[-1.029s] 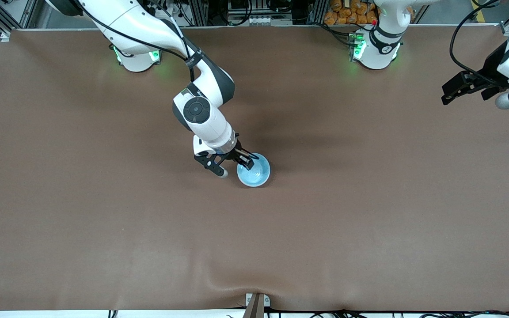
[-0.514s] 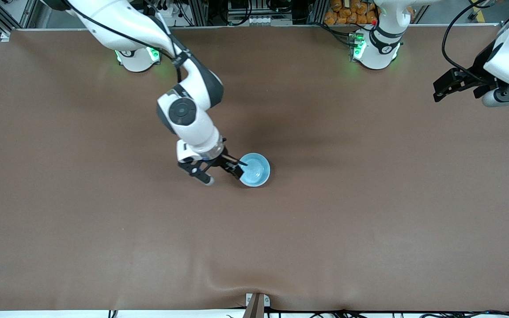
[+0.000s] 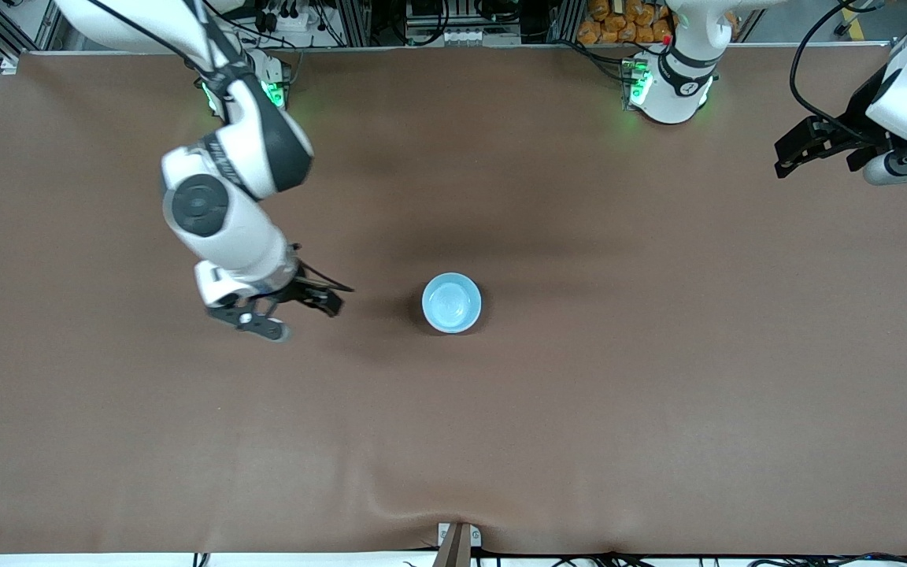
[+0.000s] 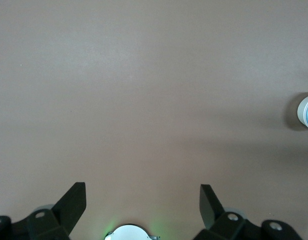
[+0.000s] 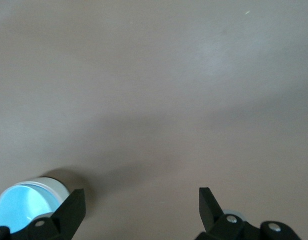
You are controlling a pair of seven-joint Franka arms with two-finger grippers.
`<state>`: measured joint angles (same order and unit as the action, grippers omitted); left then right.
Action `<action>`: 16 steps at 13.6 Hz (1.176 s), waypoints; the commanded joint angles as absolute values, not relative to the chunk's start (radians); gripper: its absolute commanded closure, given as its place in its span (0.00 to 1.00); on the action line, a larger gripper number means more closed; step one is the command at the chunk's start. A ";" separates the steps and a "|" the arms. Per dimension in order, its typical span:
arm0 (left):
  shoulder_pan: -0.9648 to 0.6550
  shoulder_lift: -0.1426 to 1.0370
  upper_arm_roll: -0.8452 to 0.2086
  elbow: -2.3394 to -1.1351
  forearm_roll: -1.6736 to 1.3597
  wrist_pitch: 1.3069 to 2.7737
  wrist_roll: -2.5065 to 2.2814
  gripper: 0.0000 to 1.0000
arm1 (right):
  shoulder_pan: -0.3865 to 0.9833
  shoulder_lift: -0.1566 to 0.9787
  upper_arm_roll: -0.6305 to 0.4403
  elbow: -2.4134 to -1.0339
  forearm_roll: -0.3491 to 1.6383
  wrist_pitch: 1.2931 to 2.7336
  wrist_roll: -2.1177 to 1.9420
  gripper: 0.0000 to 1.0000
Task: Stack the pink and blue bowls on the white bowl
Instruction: 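Open the right gripper and draw it back from the stack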
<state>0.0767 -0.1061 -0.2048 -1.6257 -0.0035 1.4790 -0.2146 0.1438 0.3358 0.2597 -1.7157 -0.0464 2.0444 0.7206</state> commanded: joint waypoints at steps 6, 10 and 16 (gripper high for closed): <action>0.081 -0.146 -0.206 -1.631 0.000 1.462 -0.190 0.00 | -0.041 0.171 0.272 -1.765 0.063 1.875 0.384 0.00; 0.081 -0.144 -0.201 -1.621 0.006 1.443 -0.190 0.00 | -0.081 0.083 0.220 -1.786 0.063 1.790 0.234 0.00; 0.081 -0.144 -0.199 -1.620 0.000 1.443 -0.166 0.00 | -0.064 0.031 0.054 -1.642 0.064 1.567 0.020 0.00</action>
